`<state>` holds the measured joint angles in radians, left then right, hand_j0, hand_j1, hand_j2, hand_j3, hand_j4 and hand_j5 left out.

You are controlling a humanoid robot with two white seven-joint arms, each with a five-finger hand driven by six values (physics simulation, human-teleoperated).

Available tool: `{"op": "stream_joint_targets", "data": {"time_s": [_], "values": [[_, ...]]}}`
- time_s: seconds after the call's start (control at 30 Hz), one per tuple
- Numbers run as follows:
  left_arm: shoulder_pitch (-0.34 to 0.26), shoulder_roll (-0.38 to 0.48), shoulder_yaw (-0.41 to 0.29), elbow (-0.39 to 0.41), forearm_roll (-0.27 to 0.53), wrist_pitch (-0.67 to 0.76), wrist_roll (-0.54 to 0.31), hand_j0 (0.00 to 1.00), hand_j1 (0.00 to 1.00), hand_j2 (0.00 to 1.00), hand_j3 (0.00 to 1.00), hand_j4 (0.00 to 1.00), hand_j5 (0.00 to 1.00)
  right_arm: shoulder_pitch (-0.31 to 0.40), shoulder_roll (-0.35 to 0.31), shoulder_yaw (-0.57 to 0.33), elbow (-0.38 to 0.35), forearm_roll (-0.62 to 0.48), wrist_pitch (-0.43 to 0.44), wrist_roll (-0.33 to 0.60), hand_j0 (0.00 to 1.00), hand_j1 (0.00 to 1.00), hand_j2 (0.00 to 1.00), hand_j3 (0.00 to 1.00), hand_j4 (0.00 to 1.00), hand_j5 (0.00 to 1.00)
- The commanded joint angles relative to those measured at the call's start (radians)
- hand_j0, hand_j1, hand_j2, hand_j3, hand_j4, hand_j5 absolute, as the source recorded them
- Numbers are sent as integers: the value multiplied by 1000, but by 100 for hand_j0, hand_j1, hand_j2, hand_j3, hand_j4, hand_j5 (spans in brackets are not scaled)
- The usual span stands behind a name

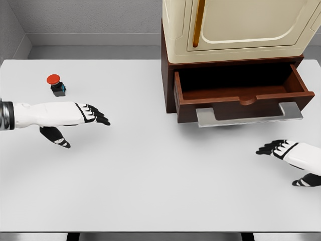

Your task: Put the switch into the drawer with left arm, and close the drawer with right arm

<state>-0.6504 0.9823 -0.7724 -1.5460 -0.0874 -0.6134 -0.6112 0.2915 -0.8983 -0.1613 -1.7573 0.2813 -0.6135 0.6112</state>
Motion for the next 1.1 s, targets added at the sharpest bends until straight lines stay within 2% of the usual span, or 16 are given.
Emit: {"op": "stream_joint_targets", "data": {"time_s": [0.0,0.07,0.1,0.17,0.2,0.23,0.27,0.3,0.4,0.53,0.63,0.73,0.83,1.07], "values": [[0,1,1,0,6,3,0,100,100,100,100,100,100,0,-2,6,-1,-7,3,0,100,100,100,100,100,100],[-5,2,-1,0,6,3,0,100,100,100,100,100,100,1,-2,6,-1,-8,3,0,100,100,100,100,100,100],[-37,4,-2,14,-3,3,0,100,100,100,100,100,100,1,-2,6,-1,-8,3,0,100,100,100,100,100,100],[-89,-5,-15,136,-9,3,0,100,100,100,100,100,100,1,-4,6,-1,-8,3,0,100,100,100,100,100,100],[-118,-11,-13,184,-31,3,0,100,100,100,100,100,100,1,-5,3,-1,-7,3,0,81,81,81,81,81,81],[-149,-16,-10,202,-61,3,0,100,100,100,100,100,100,1,-7,-7,-1,-8,3,0,56,56,56,56,56,56],[-160,-22,-1,237,-80,3,0,100,100,100,100,100,100,5,-10,-32,1,-10,3,0,44,44,44,44,44,44],[-178,-25,1,280,-89,3,0,100,100,100,100,100,100,6,-19,-55,1,-20,3,0,40,40,40,40,40,40],[-230,-109,2,448,-153,3,0,100,100,100,100,100,100,28,-19,-126,1,-100,3,0,40,40,40,40,40,40],[-242,-159,65,573,-187,3,0,100,100,100,100,100,100,38,-16,-158,1,-148,3,0,46,46,46,46,46,46],[-252,-194,67,644,-192,3,0,100,100,100,100,100,100,38,-16,-162,1,-169,3,0,47,47,47,47,47,47],[-256,-211,71,658,-204,3,0,100,100,100,100,100,100,38,-16,-162,1,-171,3,0,49,49,49,49,49,49],[-255,-240,128,656,-287,3,0,99,99,99,99,99,99,38,-16,-165,1,-192,3,0,49,49,49,49,49,49],[-264,-267,151,655,-430,3,0,99,99,99,99,99,99,38,-14,-202,1,-235,3,0,50,50,50,50,50,50]]}}
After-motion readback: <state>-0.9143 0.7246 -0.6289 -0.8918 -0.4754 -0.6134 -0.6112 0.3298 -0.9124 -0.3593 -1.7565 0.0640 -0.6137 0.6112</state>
